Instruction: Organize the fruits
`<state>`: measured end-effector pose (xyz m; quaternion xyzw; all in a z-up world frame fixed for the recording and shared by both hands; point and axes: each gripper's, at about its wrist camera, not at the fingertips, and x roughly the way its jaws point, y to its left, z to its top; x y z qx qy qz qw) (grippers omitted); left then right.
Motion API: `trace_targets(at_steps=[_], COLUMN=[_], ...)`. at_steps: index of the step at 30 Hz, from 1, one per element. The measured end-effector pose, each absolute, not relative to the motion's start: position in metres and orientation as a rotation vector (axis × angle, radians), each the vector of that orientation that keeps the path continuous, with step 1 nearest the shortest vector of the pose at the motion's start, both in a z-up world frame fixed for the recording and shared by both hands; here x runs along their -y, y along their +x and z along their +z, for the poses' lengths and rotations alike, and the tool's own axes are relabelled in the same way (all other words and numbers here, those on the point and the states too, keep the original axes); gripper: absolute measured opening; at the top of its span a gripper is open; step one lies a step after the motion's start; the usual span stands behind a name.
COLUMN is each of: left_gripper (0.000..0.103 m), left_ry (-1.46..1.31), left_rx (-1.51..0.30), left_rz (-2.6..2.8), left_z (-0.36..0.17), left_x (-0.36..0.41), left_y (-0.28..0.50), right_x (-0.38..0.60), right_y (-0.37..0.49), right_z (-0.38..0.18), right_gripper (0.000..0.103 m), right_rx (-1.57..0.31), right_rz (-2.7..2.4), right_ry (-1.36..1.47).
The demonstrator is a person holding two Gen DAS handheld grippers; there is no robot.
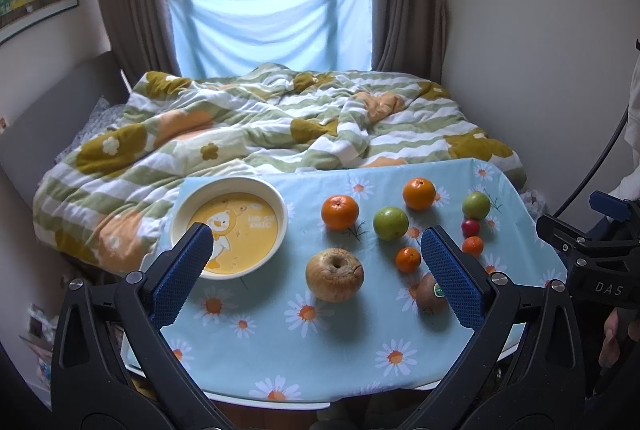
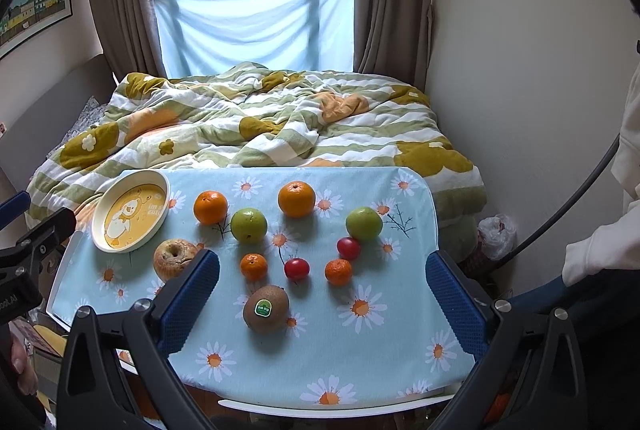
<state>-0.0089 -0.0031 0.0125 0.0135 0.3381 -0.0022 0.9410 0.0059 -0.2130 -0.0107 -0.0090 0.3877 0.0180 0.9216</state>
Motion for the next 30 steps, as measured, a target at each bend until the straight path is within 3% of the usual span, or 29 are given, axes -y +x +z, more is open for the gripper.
trace_targets(at_steps=[17, 30], left_gripper=[0.103, 0.103], left_ry=[0.028, 0.043], left_rx=[-0.725, -0.864], left_rz=[0.027, 0.037], left_z=[0.0, -0.069], left_x=[0.009, 0.019], left_y=[-0.005, 0.021], right_x=[0.228, 0.239], right_y=[0.008, 0.019], right_z=[-0.017, -0.082], right_gripper=[0.103, 0.103], right_rx=[-0.797, -0.904], right_rz=[0.053, 0.227], right_ry=[-0.035, -0.075])
